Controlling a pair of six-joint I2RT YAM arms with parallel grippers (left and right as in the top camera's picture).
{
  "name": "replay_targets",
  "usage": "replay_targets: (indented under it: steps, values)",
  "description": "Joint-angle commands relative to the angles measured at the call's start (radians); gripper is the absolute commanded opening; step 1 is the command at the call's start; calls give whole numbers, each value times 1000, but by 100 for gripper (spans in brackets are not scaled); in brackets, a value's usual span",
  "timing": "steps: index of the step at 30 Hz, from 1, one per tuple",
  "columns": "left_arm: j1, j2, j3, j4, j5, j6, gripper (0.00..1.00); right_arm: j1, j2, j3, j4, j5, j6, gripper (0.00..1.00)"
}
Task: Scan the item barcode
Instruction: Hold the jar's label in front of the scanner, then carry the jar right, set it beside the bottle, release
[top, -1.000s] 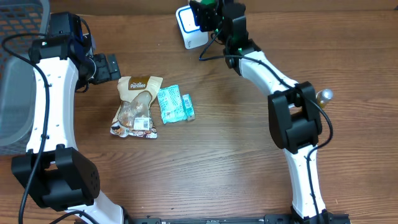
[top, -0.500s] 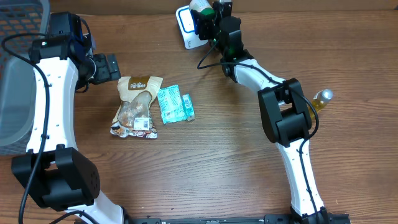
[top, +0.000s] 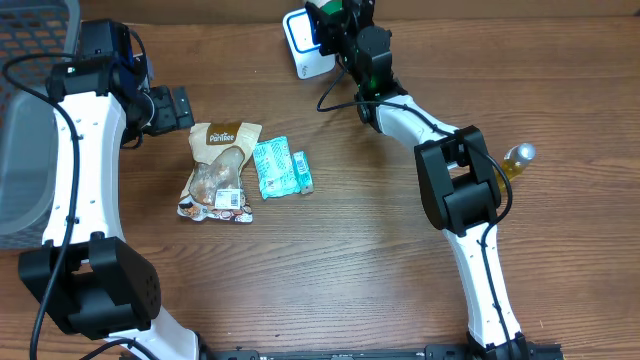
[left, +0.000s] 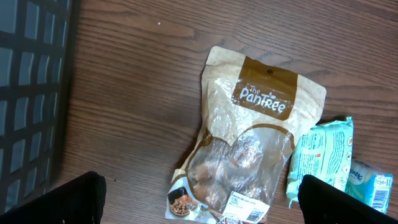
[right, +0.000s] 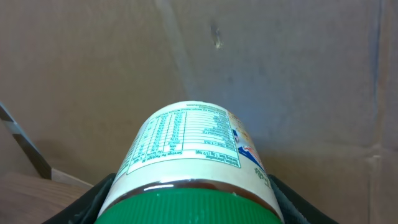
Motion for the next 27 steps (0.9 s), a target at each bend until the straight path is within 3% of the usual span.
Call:
replay_targets:
  steps: [1,6,15,22,27]
  values:
    - [-4,-24,22,1,3,-10,100,3,-134,22,-30,5,-15,6]
    - [-4,-24,22,1,3,-10,99,3,-289,22,-258,5,-15,6]
    - [-4,-24,22,1,3,-10,99,-76,-577,22,-1093,5,-2,7]
    - [-4,-24,22,1,3,-10,99,-195,-596,20,-1705,5,-2,12]
    - [-4,-24,22,1,3,-10,99,-229,-587,-34,-1854,6,-2,12]
